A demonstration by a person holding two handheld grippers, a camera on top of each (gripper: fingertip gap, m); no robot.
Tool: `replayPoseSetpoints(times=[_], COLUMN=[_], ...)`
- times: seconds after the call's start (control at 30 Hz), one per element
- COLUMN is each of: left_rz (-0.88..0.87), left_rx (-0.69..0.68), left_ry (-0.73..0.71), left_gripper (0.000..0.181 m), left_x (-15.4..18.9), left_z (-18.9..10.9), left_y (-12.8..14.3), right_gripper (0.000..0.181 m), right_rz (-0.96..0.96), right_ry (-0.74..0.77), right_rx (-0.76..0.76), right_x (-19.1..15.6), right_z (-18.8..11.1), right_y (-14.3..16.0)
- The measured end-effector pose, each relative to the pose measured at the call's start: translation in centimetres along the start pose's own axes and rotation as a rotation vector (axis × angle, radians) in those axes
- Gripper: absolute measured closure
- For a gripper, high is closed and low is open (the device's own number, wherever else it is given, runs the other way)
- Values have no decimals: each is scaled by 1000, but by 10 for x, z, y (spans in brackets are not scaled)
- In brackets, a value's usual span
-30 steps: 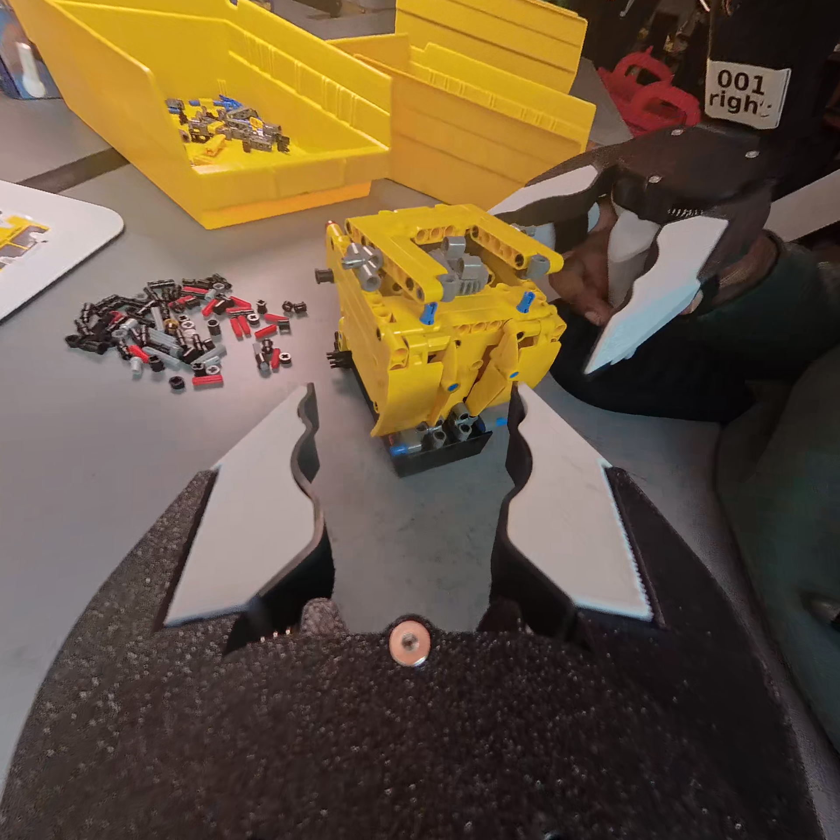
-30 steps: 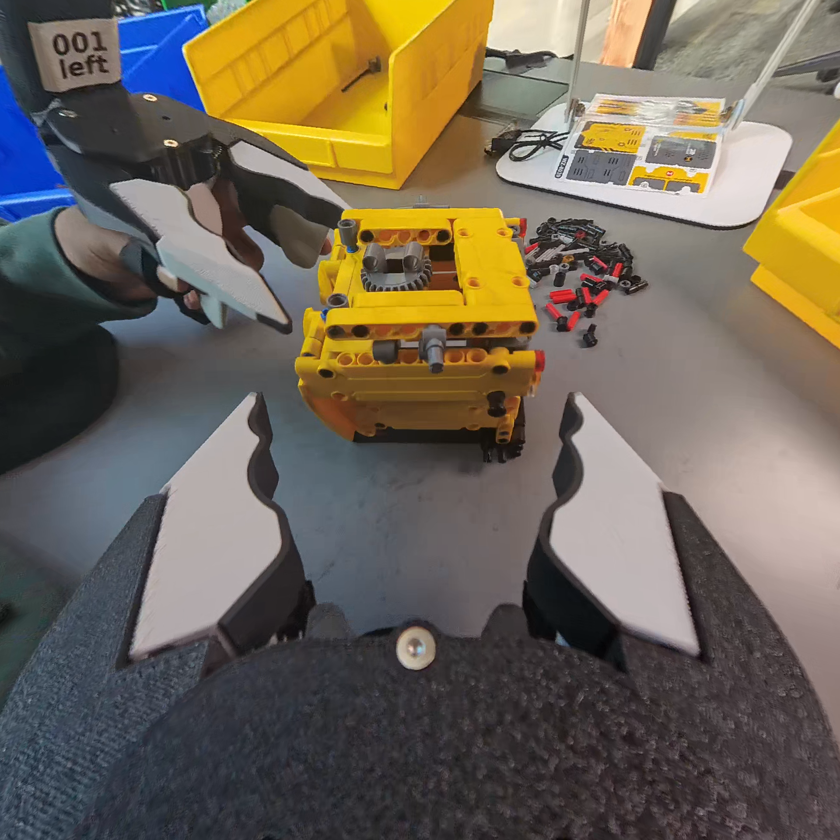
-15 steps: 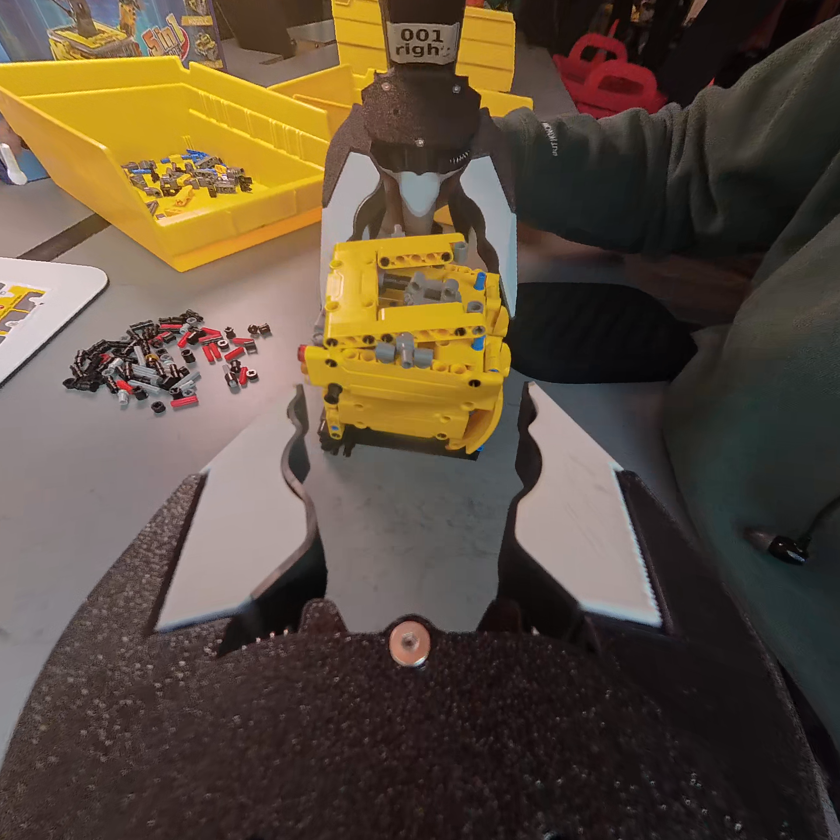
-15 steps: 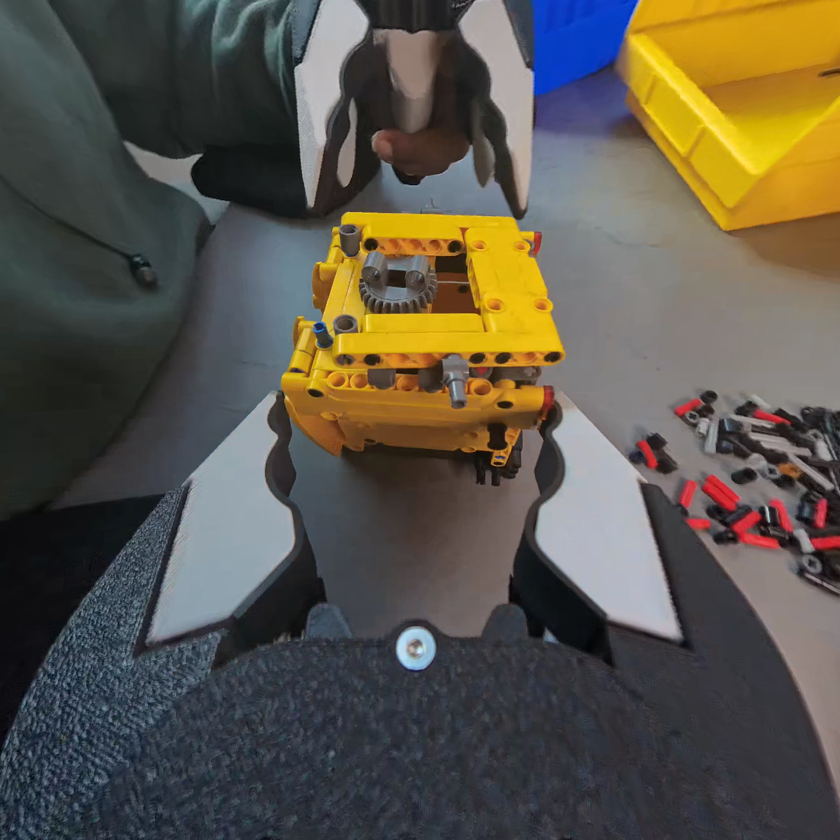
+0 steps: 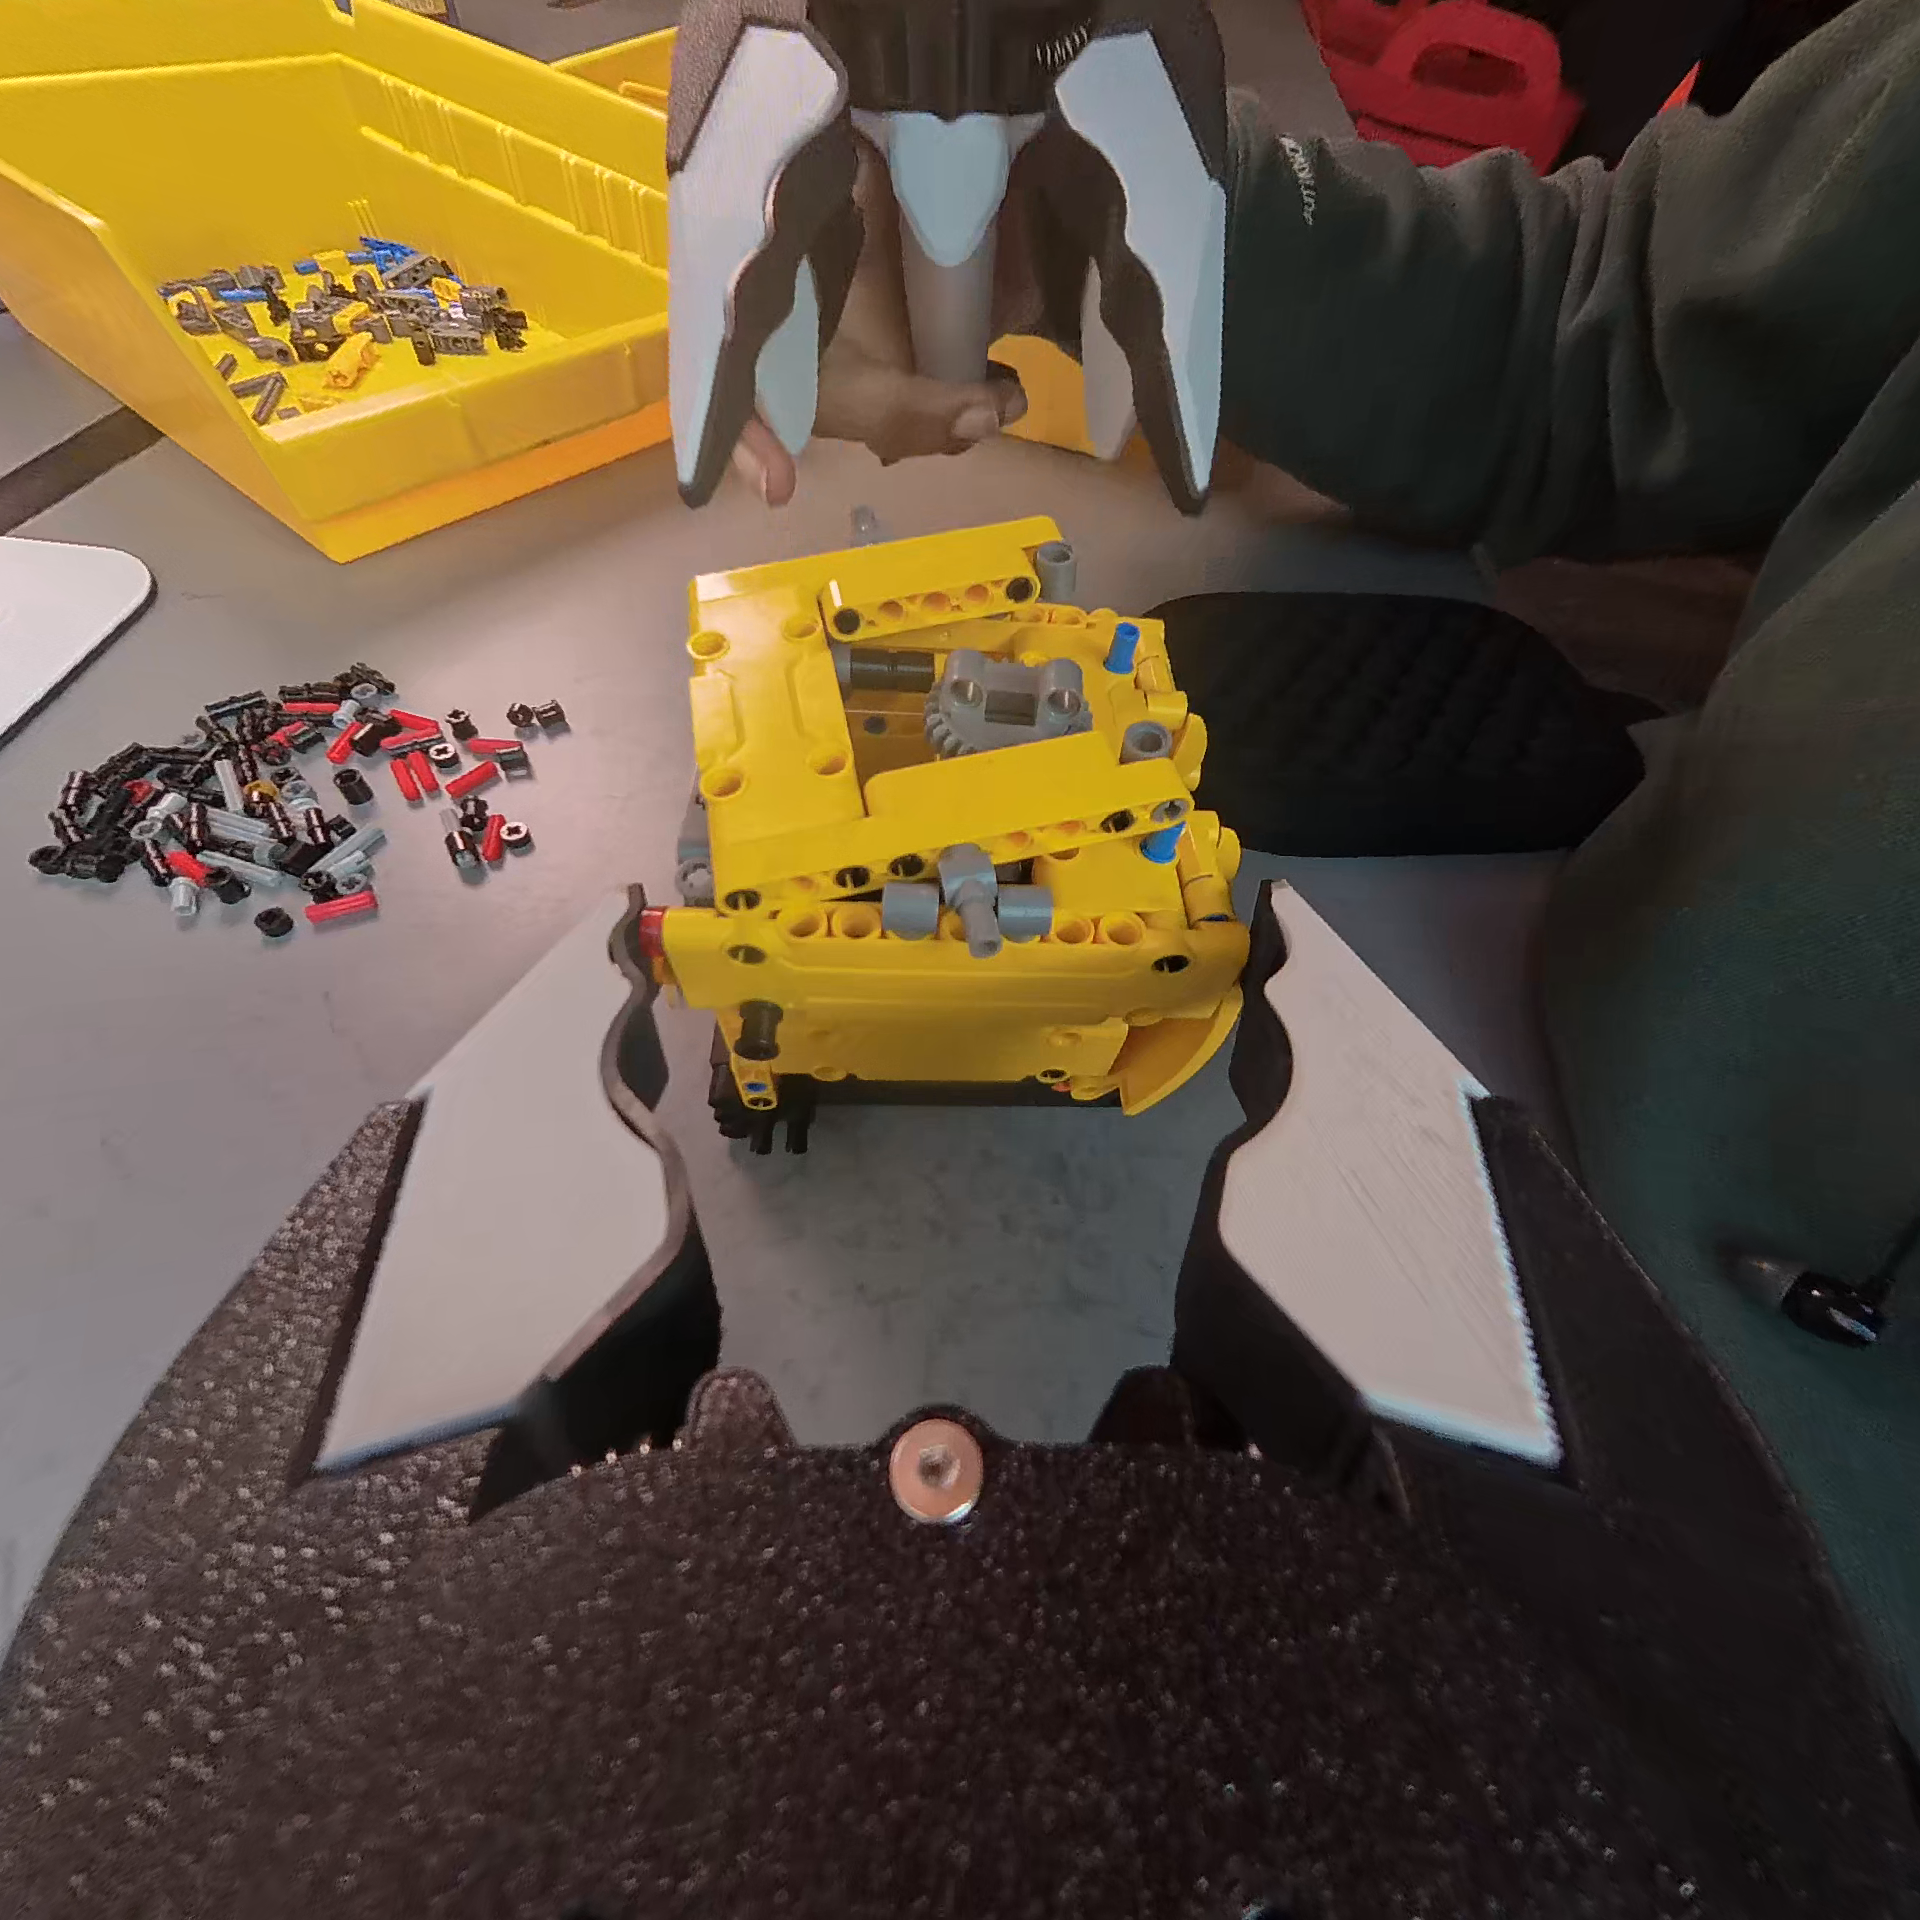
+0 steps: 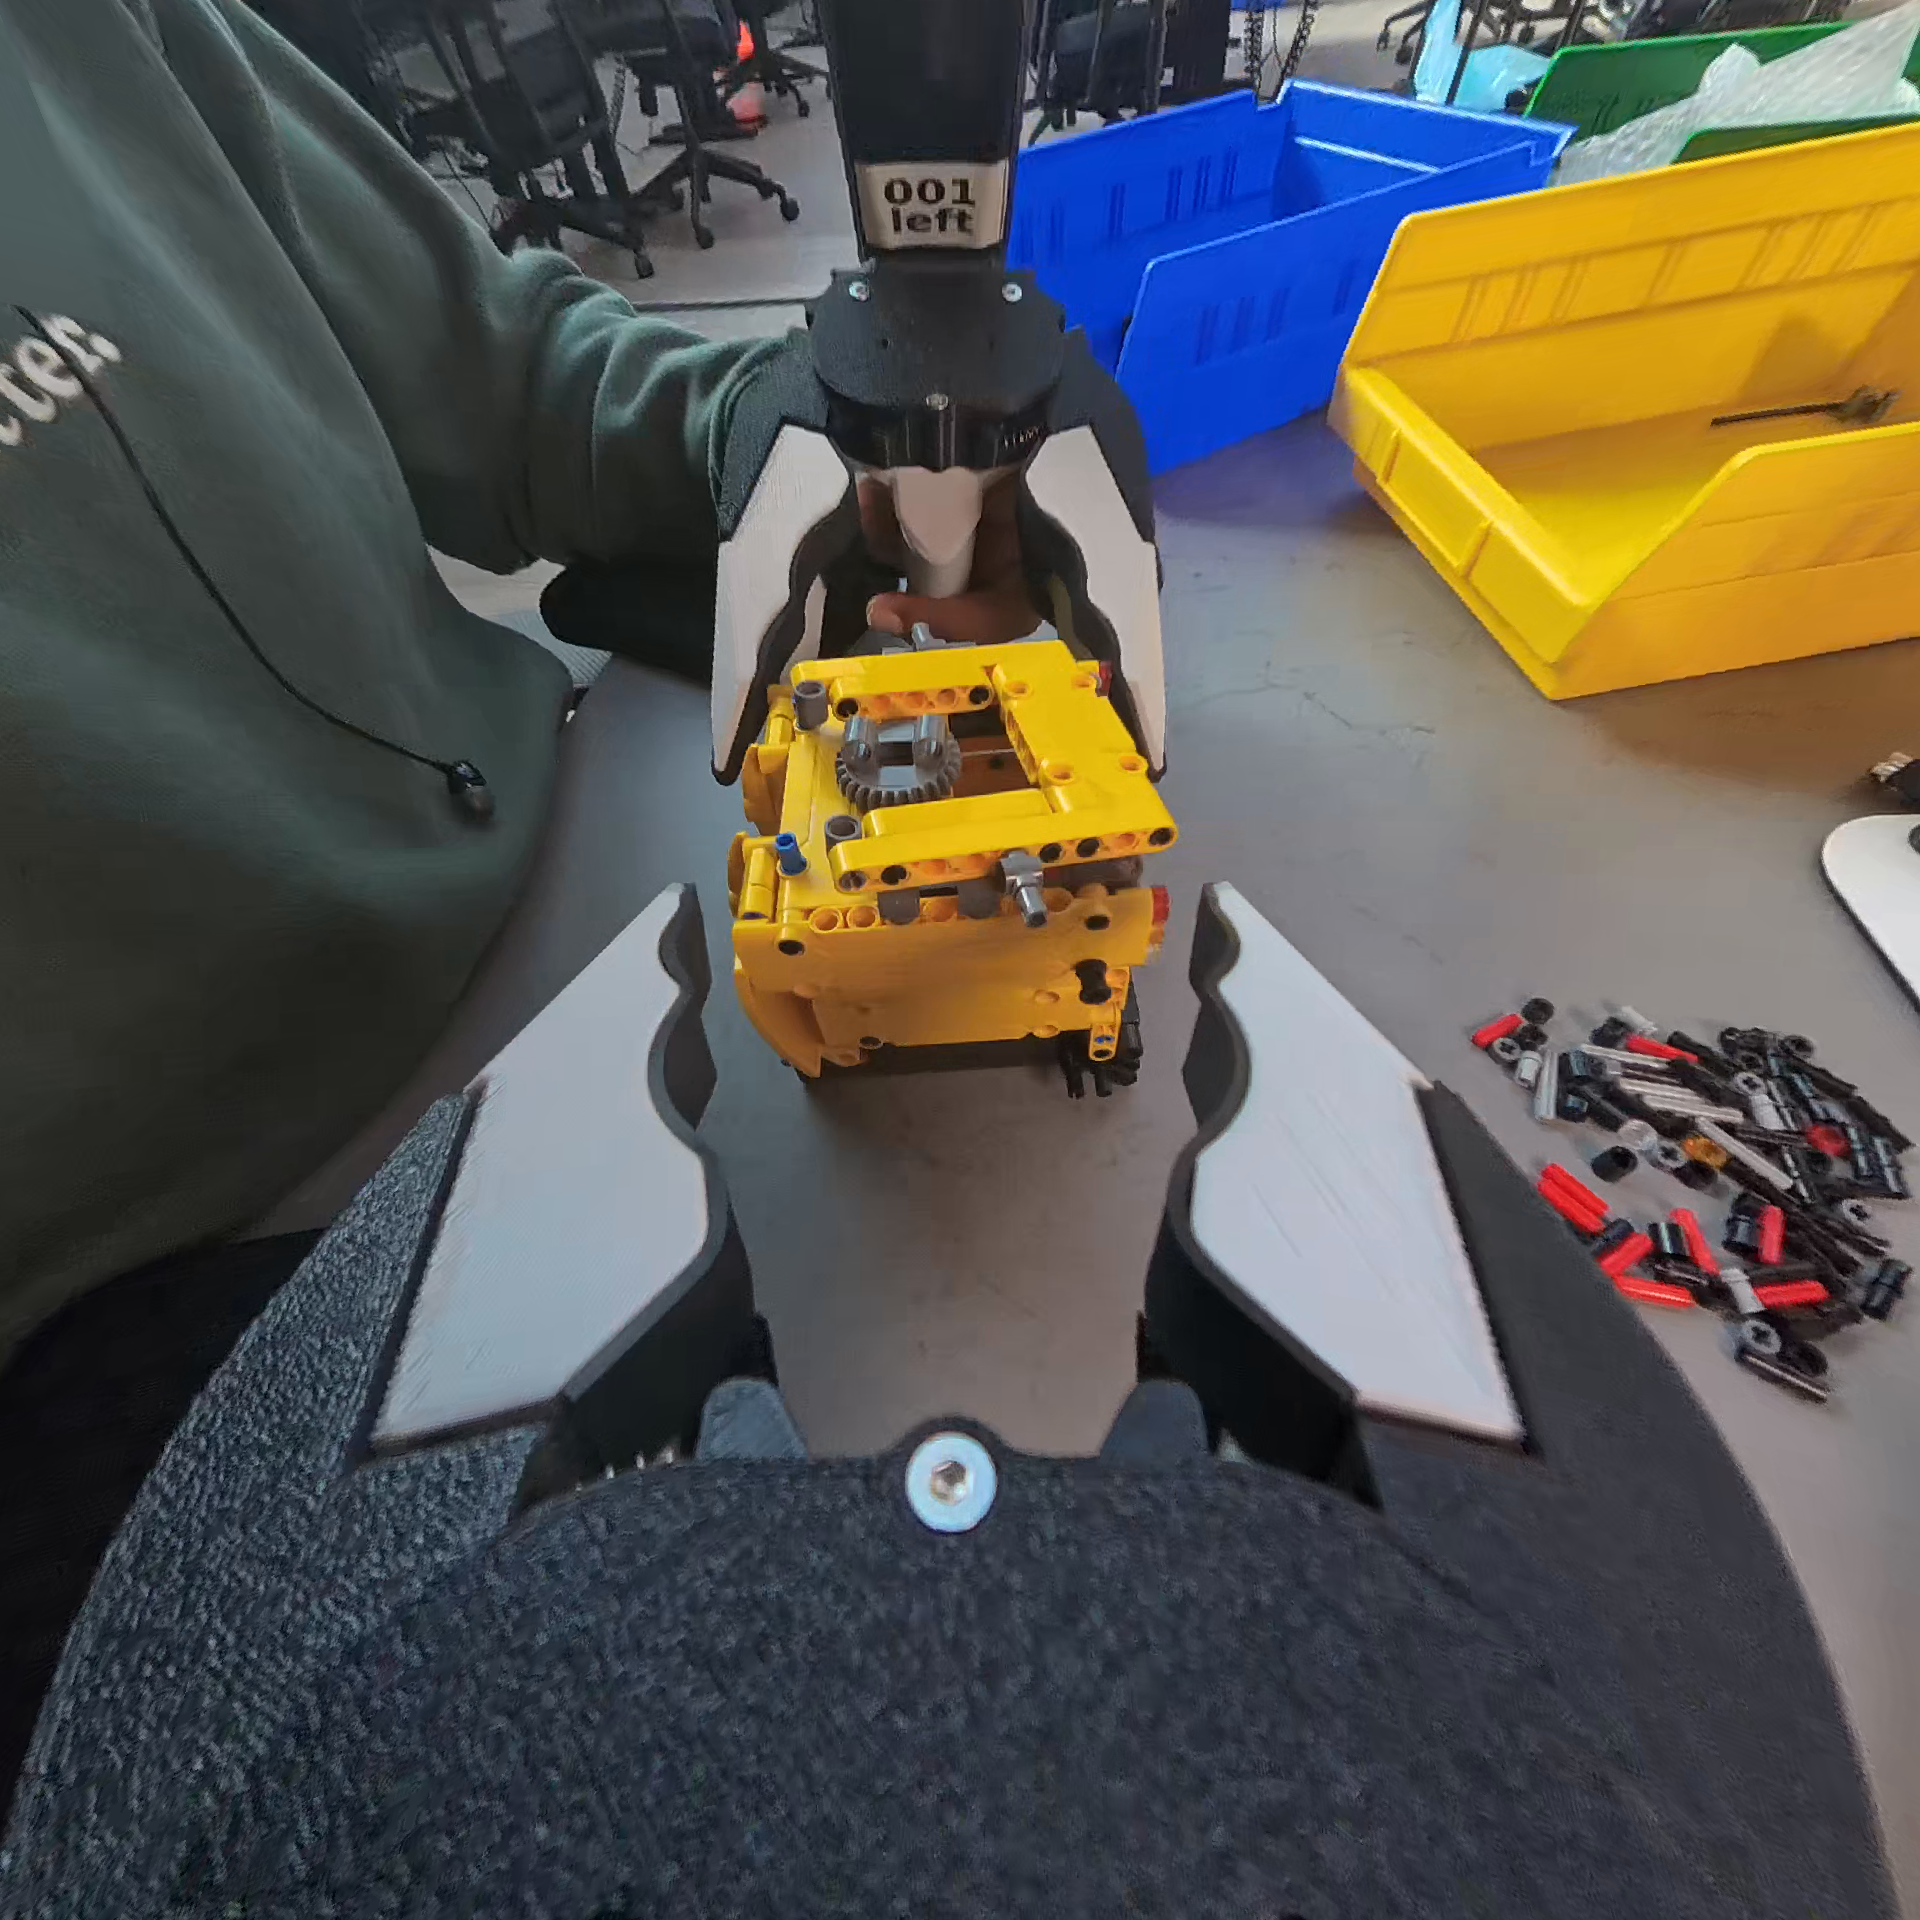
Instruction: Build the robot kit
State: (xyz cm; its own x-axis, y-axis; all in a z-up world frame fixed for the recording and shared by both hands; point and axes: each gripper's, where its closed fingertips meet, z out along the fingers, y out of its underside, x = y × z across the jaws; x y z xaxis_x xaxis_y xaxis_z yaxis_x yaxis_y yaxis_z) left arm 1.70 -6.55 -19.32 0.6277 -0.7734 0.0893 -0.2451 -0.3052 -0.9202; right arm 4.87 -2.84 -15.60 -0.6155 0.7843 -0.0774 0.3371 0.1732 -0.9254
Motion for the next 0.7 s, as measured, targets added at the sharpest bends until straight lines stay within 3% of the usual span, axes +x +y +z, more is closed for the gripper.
replayPoseSetpoints(times=[0.07, 0.2, 0.3, 0.4, 0.6, 0.7], left_rz=[-4, -53, -48, -28, 2, 24], left_rx=[-9, 39, 54, 34, 20, 0], left_ry=[25, 56, 22, 1, 22, 44], left_gripper=[69, 68, 74, 85, 106, 107], left_x=[2, 4, 3, 4, 5, 5], left_z=[-1, -15, -21, -19, -18, -18], left_y=[0, -11, -19, -21, -24, -25], right_gripper=[96, 92, 90, 101, 102, 102], right_rz=[-9, -15, -9, -1, 23, 17], right_ry=[-27, -86, -141, -176, -22, 67], right_rx=[-32, -141, -203, -199, -145, -83], right_x=[2, 11, 12, 6, -1, -5], right_z=[-4, 10, 25, 33, 33, 31], right_y=[-5, -5, 0, 0, -8, -10])
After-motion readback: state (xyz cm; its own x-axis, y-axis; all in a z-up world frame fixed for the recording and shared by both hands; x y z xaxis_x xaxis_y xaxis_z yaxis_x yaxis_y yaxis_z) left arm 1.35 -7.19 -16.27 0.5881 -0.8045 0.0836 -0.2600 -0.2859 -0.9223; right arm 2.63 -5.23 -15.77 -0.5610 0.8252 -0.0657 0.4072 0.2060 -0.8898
